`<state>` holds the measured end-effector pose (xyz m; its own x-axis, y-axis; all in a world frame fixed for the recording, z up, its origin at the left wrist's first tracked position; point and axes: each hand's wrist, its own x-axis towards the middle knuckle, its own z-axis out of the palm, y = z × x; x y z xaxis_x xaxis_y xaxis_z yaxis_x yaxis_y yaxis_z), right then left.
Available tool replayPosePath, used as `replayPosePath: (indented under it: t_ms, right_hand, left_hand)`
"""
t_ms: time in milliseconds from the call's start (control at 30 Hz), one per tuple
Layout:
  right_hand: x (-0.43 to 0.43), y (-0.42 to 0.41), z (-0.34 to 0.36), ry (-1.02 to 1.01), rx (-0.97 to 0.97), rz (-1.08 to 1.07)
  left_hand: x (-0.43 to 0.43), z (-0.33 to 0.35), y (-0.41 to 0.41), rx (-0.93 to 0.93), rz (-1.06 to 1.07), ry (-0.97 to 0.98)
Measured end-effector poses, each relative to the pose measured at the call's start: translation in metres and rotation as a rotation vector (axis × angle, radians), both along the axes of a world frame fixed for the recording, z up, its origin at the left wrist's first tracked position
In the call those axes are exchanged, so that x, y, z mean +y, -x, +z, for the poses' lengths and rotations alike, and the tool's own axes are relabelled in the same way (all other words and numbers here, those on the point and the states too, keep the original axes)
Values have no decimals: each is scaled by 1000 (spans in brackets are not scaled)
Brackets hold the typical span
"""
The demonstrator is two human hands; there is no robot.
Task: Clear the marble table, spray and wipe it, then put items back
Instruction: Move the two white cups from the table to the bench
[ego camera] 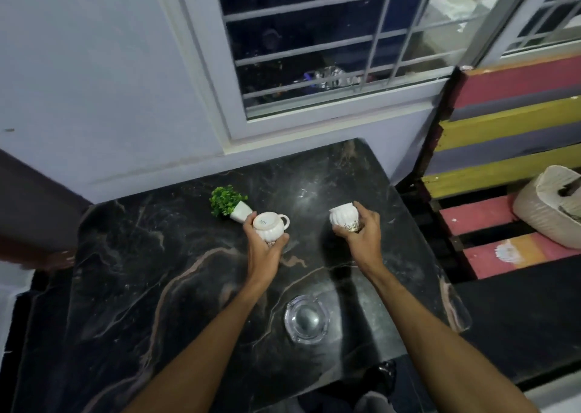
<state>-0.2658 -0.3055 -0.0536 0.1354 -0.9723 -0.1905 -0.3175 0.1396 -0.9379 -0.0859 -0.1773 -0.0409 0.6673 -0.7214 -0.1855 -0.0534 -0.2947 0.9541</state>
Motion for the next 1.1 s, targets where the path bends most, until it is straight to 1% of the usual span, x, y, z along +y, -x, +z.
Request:
replayPosePath:
  t_ms: [100, 133, 233, 333, 433, 533, 700, 767, 967, 1100]
  right_hand:
    - [-24, 49, 12, -40, -184, -152]
    - [-34, 67, 16, -32, -226, -173]
    - [-78, 134, 20, 16, -263, -195]
    - [-126, 193, 16, 6, -298, -196]
    - [-176, 247, 2, 43, -240, -169]
    - [-228, 302, -26, 25, -206, -169]
    - [-300, 365, -93, 65, -34, -210]
    - [-326, 388, -128, 54, 27, -244]
    - [-381, 439, -231, 37, 189, -255]
    - [-395, 452, -277, 90, 223, -240]
  left_hand:
    - [-45, 10, 44, -4, -84, 39]
    - [-60, 12, 59, -2, -103, 49]
    - [-115, 19, 122, -30, -120, 62]
    - [-170, 14, 186, -87, -119, 56]
    - [-227, -2, 246, -121, -138, 32]
    - [-290, -30, 307, -146, -185, -11]
    - [-379, -90, 378, -141, -211, -18]
    - [-409, -124, 405, -153, -205, -23]
    - [-454, -232, 465, -116, -233, -67]
    - [-465, -279, 488, -125, -200, -100]
